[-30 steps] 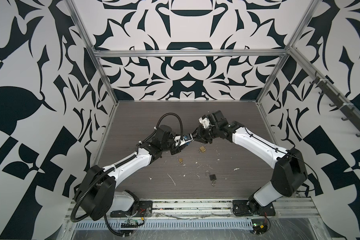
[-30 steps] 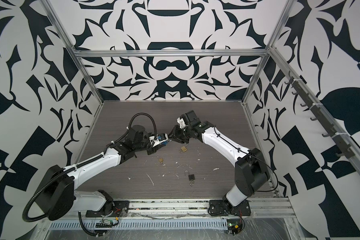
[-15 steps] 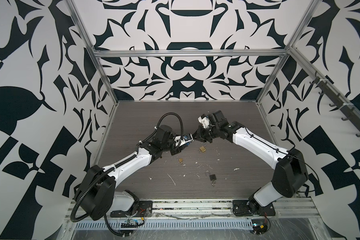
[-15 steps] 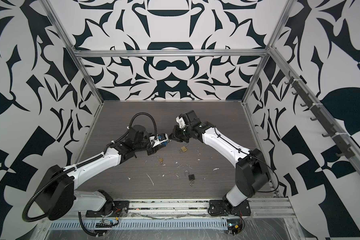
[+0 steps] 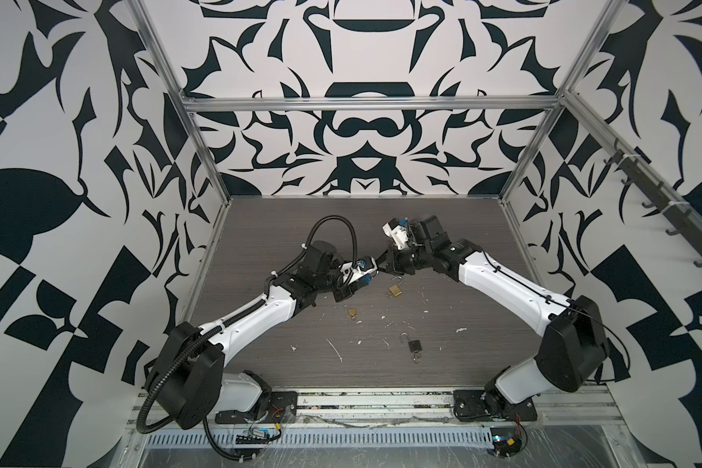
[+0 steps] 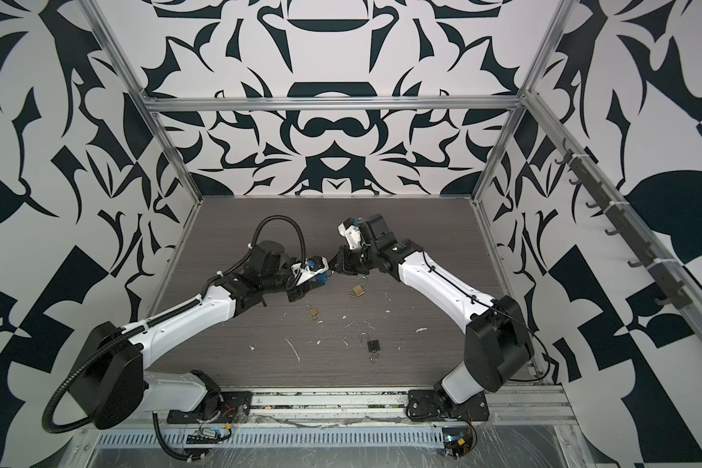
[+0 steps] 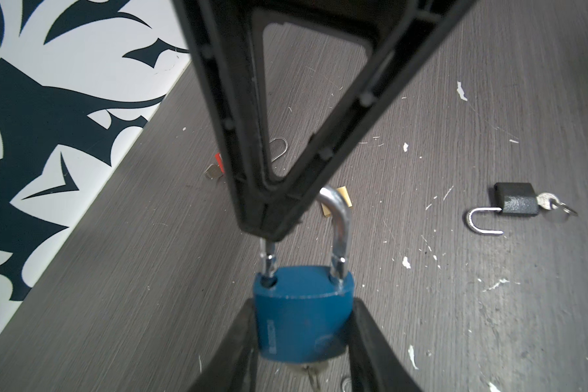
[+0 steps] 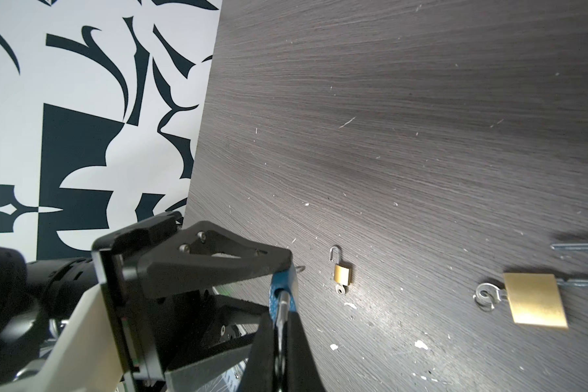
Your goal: Lock with the key
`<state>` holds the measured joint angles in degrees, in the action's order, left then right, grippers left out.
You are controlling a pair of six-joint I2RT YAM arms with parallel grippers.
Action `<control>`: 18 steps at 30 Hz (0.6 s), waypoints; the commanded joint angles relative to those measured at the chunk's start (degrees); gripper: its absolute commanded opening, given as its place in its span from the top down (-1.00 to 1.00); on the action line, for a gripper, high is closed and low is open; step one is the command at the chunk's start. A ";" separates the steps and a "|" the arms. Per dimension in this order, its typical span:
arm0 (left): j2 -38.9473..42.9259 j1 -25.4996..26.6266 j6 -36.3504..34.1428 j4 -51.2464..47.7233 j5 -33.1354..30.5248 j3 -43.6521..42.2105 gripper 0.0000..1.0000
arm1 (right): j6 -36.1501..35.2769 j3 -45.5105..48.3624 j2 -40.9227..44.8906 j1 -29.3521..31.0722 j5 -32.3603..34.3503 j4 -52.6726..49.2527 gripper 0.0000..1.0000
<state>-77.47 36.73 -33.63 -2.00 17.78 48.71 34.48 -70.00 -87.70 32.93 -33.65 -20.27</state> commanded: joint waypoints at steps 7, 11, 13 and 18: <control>-0.94 0.27 1.98 2.62 3.47 3.15 1.00 | -1.86 1.41 1.89 0.87 -7.20 4.92 1.00; -0.92 0.27 2.25 4.02 4.05 3.09 1.00 | -1.78 2.23 1.72 1.13 -7.48 5.37 1.00; -1.10 0.27 2.77 4.56 4.19 3.27 1.00 | -1.71 2.53 1.34 1.26 -7.56 5.34 1.00; -1.03 0.27 4.13 7.28 4.10 3.31 1.00 | -1.58 3.44 0.74 1.76 -7.64 5.44 1.00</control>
<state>-78.46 36.71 -31.29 -2.94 19.03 49.58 32.86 -67.53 -87.42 32.45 -35.59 -16.75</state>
